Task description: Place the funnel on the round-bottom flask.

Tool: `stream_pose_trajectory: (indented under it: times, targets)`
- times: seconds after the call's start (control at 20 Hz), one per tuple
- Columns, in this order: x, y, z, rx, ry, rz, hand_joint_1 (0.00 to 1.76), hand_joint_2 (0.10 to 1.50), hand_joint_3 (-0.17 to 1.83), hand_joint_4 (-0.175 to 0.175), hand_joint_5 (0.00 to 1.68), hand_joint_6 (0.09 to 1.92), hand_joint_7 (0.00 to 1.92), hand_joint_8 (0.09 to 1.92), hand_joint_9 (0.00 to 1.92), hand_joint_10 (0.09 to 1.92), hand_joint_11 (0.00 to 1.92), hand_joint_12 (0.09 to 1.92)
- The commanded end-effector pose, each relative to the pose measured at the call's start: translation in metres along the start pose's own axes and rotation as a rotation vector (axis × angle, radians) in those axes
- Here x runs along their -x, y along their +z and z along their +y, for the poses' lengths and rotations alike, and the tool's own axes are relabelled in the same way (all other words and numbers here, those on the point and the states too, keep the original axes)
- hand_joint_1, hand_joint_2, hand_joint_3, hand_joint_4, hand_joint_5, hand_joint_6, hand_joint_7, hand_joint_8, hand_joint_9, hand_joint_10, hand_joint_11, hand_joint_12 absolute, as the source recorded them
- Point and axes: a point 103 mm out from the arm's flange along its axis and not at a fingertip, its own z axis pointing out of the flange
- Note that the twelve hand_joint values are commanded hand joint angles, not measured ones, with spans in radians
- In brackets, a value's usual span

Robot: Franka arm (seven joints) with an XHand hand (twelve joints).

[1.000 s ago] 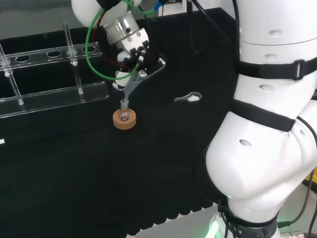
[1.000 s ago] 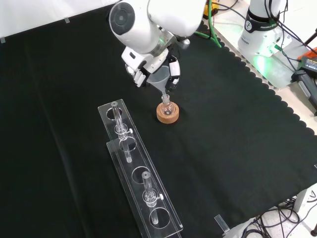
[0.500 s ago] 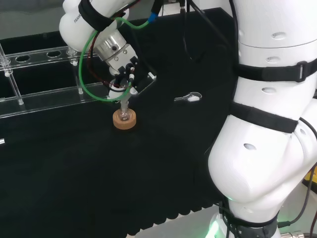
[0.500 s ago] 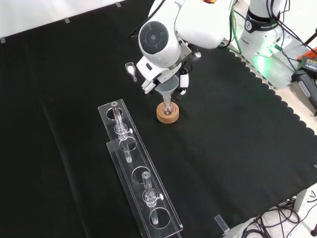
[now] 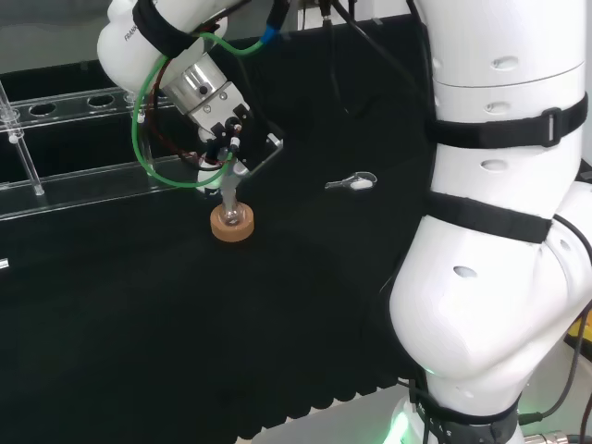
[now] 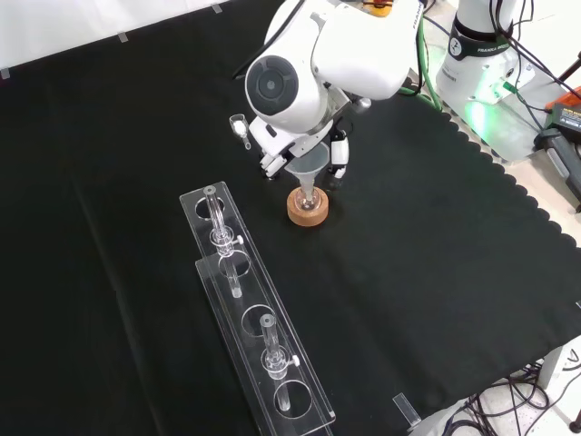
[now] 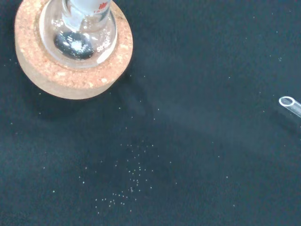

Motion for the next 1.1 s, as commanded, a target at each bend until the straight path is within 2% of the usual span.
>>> stream_pose_trajectory:
  times: [0.05, 0.25, 0.3, 0.4, 0.45, 0.5, 0.6, 0.7, 0.9, 1.0, 1.1]
  targets:
    - [0.008, -0.015, -0.012, 0.015, 0.006, 0.027, 0.26, 0.65, 0.36, -0.175, 0.21, 0.42, 0.27, 1.02, 0.55, 0.91, 0.81, 1.27]
    - [0.016, -0.027, -0.022, 0.043, 0.003, 0.046, 0.21, 0.66, 0.25, -0.175, 0.20, 0.23, 0.11, 0.97, 0.29, 0.96, 0.52, 1.39]
    - [0.024, -0.038, -0.031, 0.067, -0.010, 0.084, 0.20, 0.66, 0.23, -0.175, 0.19, 0.19, 0.06, 0.95, 0.21, 0.97, 0.41, 1.43]
    - [0.050, -0.059, -0.046, 0.096, -0.070, 0.212, 0.18, 0.67, 0.19, -0.175, 0.17, 0.12, 0.02, 0.86, 0.07, 1.00, 0.21, 1.51]
    - [0.079, -0.076, -0.060, 0.107, -0.124, 0.339, 0.18, 0.67, 0.18, -0.175, 0.17, 0.10, 0.01, 0.81, 0.04, 0.97, 0.14, 1.52]
    - [0.095, -0.085, -0.068, 0.121, -0.150, 0.401, 0.18, 0.67, 0.17, -0.175, 0.16, 0.09, 0.00, 0.76, 0.02, 0.93, 0.08, 1.53]
    - [0.122, -0.105, -0.082, 0.161, -0.190, 0.491, 0.19, 0.68, 0.15, -0.175, 0.17, 0.09, 0.00, 0.71, 0.00, 0.86, 0.03, 1.54]
    - [0.143, -0.117, -0.092, 0.194, -0.206, 0.553, 0.20, 0.69, 0.14, -0.175, 0.17, 0.09, 0.00, 0.69, 0.00, 0.81, 0.01, 1.53]
    - [0.187, -0.108, -0.103, 0.233, -0.245, 0.621, 0.22, 0.71, 0.13, -0.175, 0.18, 0.09, 0.00, 0.69, 0.00, 0.78, 0.00, 1.52]
    - [0.199, -0.102, -0.103, 0.246, -0.247, 0.660, 0.23, 0.72, 0.13, -0.175, 0.18, 0.09, 0.00, 0.69, 0.00, 0.77, 0.00, 1.52]
    - [0.213, -0.094, -0.099, 0.251, -0.218, 0.711, 0.23, 0.72, 0.13, -0.175, 0.19, 0.09, 0.00, 0.70, 0.00, 0.76, 0.00, 1.52]
